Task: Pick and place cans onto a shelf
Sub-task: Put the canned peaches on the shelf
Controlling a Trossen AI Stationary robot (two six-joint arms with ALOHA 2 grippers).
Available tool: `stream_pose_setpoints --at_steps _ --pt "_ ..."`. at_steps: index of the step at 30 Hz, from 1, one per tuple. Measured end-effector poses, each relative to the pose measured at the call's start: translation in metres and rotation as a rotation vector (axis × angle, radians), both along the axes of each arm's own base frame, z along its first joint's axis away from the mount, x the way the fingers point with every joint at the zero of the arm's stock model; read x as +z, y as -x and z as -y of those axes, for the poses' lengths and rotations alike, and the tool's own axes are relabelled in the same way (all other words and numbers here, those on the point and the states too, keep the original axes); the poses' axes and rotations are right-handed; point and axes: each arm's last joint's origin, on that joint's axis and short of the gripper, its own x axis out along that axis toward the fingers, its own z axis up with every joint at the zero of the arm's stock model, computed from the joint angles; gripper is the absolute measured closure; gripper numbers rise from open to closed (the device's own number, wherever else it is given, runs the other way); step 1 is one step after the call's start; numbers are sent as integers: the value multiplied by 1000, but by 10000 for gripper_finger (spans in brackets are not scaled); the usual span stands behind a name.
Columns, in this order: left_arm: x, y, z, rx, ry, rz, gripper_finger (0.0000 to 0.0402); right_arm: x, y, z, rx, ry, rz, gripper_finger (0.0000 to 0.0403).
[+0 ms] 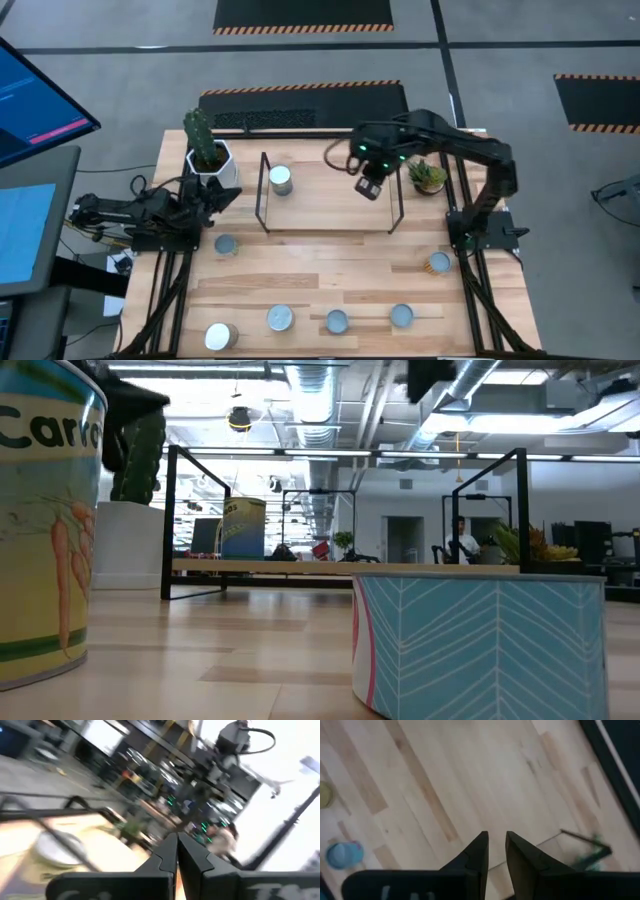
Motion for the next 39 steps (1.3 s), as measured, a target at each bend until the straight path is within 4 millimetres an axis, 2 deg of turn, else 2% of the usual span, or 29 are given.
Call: stream_pose_setpoints --at_steps 2,6,11,16,18,24,29,33,39 --pt "16 -5 3 -72 -18 -38 401 4 10 -9 4 37 9 313" --pt "42 -21 12 -230 -50 -313 401 11 36 -24 -3 113 31 313" --pt "77 -51 26 -374 -85 -656 401 8 59 -42 43 120 31 313" --pt "111 -82 51 -550 36 -880 401 0 84 -59 126 119 21 313" --pt "118 -93 65 -590 75 -980 401 -5 92 -65 161 119 9 313" --pt "118 -116 116 -668 133 -1245 401 -22 116 -81 186 95 -15 313" --pt "111 -116 151 -670 134 -1344 401 -37 129 -93 124 51 -20 313" --pt "103 -109 168 -640 161 -1403 401 -48 133 -102 57 21 -29 313" --pt "97 -95 175 -588 138 -1502 370 -61 127 -112 4 -17 8 313"
